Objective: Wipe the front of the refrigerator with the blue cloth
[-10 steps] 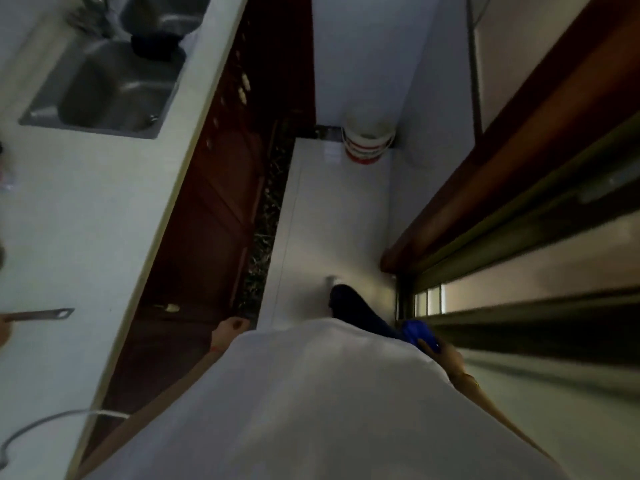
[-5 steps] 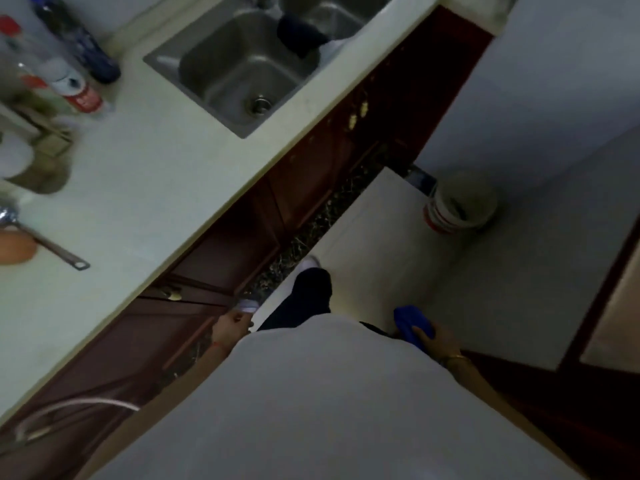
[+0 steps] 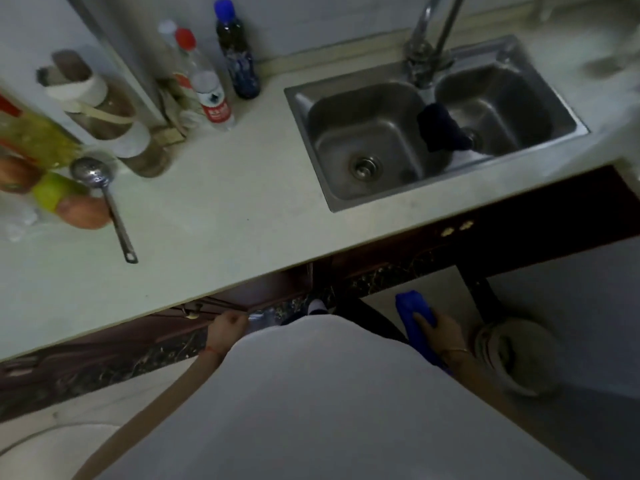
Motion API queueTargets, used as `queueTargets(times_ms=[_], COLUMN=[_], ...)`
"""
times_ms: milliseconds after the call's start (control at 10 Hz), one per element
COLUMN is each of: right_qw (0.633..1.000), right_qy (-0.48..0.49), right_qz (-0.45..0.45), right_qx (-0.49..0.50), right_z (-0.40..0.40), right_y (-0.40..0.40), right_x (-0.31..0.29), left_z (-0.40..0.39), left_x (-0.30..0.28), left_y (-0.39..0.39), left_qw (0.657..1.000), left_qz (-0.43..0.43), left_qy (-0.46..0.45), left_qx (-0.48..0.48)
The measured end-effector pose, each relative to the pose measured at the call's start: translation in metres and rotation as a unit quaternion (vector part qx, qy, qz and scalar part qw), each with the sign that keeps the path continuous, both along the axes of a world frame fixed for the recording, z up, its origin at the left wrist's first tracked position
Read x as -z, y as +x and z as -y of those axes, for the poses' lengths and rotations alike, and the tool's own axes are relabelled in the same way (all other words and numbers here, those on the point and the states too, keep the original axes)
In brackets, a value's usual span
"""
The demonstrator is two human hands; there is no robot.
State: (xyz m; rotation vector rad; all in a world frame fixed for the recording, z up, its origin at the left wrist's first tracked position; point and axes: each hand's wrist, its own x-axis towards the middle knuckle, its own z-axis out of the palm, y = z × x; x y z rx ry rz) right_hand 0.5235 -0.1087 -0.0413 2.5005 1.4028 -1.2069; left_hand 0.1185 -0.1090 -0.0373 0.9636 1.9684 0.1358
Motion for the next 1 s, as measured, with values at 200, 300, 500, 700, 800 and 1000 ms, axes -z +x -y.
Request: queueTargets(times_ms=[200,300,500,700,800,1000], right_qw=[0.983,0.957,0.853,0.770,0.756,0.795], right_qy=[0.077,0.160,0.286,0.271,0.233,0.269], right_qz=[-0.034,-0.070,-0.069,-0.009,0.030,-0.085], right_qx=[-0.163,-0.231,-0.432,-0.578,-0.611,-0.537], right_z=[-0.106,-0.171,-0.313,-0.388,-0.398,-0.402], right_y=[-0.021,-0.048,-0.150,-0.248,-0.263,-0.243], right_x=[-0.041,-0.075,-0.098,-0.059,-0.030,-0.037], left_z=[-0.028,-0.050,-0.102,-0.118,-0.118,-0.123], left_x=[-0.009,-0.025,-0.046,-0.027,-0.018,-0.009], left_y=[0.007,0.010,0.004,0.000,0.003,0.003], left_qw=[0.995,0.987,0.971,0.968,0.962,0.962], left_qz=[-0.018,-0.026,-0.070,-0.132,-0.175,-0.206], left_qy=[0.079,0.137,0.202,0.172,0.175,0.159], left_qx=[-0.055,-0.085,-0.108,-0.127,-0.116,-0.082])
